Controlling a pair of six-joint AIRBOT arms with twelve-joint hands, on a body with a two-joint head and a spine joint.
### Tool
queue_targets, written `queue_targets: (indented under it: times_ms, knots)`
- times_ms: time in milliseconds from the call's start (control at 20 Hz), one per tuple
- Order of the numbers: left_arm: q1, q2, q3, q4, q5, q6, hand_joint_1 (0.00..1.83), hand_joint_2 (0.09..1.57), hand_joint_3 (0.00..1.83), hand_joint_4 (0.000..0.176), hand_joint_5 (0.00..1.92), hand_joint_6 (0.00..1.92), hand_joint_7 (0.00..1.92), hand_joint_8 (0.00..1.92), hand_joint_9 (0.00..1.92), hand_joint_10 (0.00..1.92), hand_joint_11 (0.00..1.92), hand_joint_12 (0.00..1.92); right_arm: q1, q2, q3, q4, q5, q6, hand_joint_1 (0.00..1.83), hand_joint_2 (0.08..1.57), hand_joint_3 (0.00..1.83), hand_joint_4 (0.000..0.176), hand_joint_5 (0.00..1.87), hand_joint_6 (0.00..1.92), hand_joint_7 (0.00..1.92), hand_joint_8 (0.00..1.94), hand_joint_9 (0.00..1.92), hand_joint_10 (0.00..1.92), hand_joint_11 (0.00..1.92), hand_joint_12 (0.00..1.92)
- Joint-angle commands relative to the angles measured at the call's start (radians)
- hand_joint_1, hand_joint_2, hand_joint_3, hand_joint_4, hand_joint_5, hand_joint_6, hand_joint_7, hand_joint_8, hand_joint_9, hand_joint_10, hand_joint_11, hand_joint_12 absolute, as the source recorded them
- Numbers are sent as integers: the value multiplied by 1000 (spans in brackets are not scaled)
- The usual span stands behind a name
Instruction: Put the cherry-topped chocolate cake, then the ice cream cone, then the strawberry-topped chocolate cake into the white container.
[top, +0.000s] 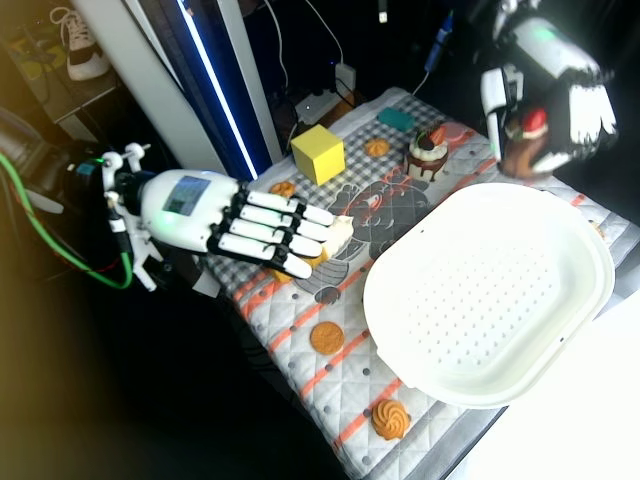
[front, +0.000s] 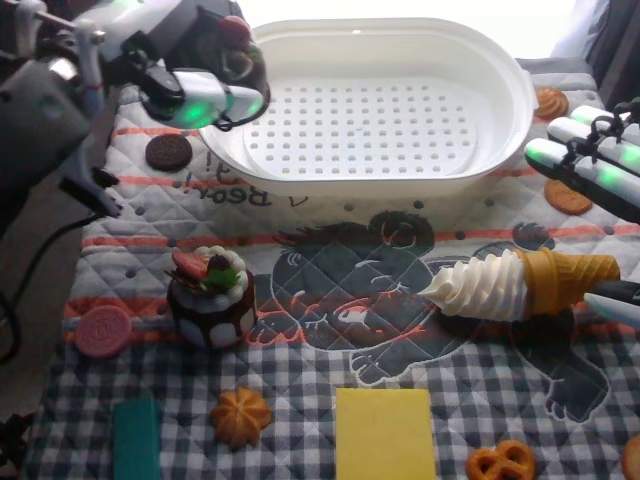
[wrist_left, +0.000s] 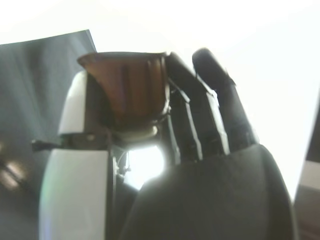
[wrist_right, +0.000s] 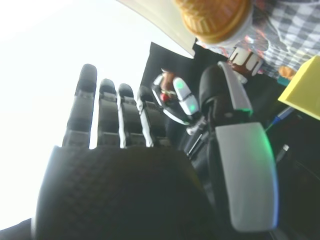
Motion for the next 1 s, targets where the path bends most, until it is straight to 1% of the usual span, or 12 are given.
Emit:
queue_targets:
  times_ms: [0, 100, 250, 350, 450, 500, 600, 650, 700, 750, 800, 950]
  knots:
    - [-23, -9, 22, 13, -49, -4, 1344, 1170, 4, 0, 904, 1095, 842, 1167, 747, 1466, 533, 1667, 8, 1, 5, 0, 127, 5, 634, 1254, 0, 0, 0, 0, 0, 0, 0, 0, 0, 415]
    - [-36, -51, 78, -22, -1, -1, 1231, 1191, 3, 0, 921, 904, 775, 1529, 652, 1733, 679, 1911, 8, -1, 8, 0, 127, 10, 657, 1249, 0, 0, 0, 0, 0, 0, 0, 0, 0, 94]
    - [-46, -115, 143, -158, 43, 174, 1204, 1206, 0, 0, 851, 1194, 775, 1303, 603, 1238, 402, 1741, 8, -3, 10, 0, 127, 13, 591, 1269, 9, 0, 0, 0, 0, 0, 0, 0, 10, 5]
    - [-45, -141, 165, -228, 52, 275, 1190, 1239, 1, 0, 673, 1288, 822, 1408, 685, 1369, 569, 1884, 8, -3, 10, 0, 127, 16, 575, 1270, 7, 0, 0, 0, 0, 0, 0, 0, 2, 1]
    - [-37, -158, 189, -277, 62, 313, 1234, 1137, 0, 0, 497, 644, 539, 1295, 560, 1583, 599, 1918, 8, -4, 10, 0, 127, 18, 615, 1275, 6, 0, 0, 0, 0, 0, 0, 0, 21, 10]
    - [-34, -161, 197, -291, 68, 313, 1122, 1110, 0, 0, 374, 469, 267, 745, 176, 1075, 119, 1724, 8, -4, 10, 0, 127, 18, 580, 1269, 3, 0, 0, 0, 0, 0, 0, 0, 21, 12]
    - [-27, -161, 199, -299, 70, 313, 1019, 1085, 0, 0, 245, 277, 179, 208, 10, 488, 4, 1305, 8, -4, 10, 0, 127, 21, 577, 1278, 0, 0, 0, 0, 0, 0, 0, 0, 8, 283]
    - [-25, -161, 198, -299, 68, 313, 881, 1060, 0, 90, 125, 139, 60, 61, 1, 97, 0, 924, 8, -4, 10, 0, 128, 23, 572, 1279, 0, 0, 0, 0, 0, 0, 0, 0, 1, 366]
    - [-22, -153, 185, -291, 58, 313, 855, 1044, 0, 112, 96, 58, 11, 11, 0, 19, 0, 716, 8, -3, 10, 0, 128, 26, 560, 1273, 0, 0, 0, 0, 0, 0, 0, 0, 0, 519]
    - [-22, -145, 174, -274, 51, 302, 768, 1012, 0, 90, 42, 19, 1, 1, 0, 3, 0, 678, 8, -3, 10, 0, 128, 28, 573, 1268, 0, 0, 0, 0, 0, 0, 0, 0, 0, 479]
    - [-18, -133, 156, -240, 41, 274, 754, 995, 0, 95, 25, 5, 0, 0, 0, 0, 0, 587, 8, -3, 10, 0, 128, 31, 565, 1268, 0, 0, 0, 0, 0, 0, 0, 0, 0, 467]
    - [-3, -48, 70, -65, -7, 45, 711, 1002, 1, 163, 0, 0, 0, 0, 0, 0, 0, 27, 8, -2, 11, -6, 127, 59, 609, 1250, 0, 0, 0, 0, 0, 0, 0, 0, 0, 153]
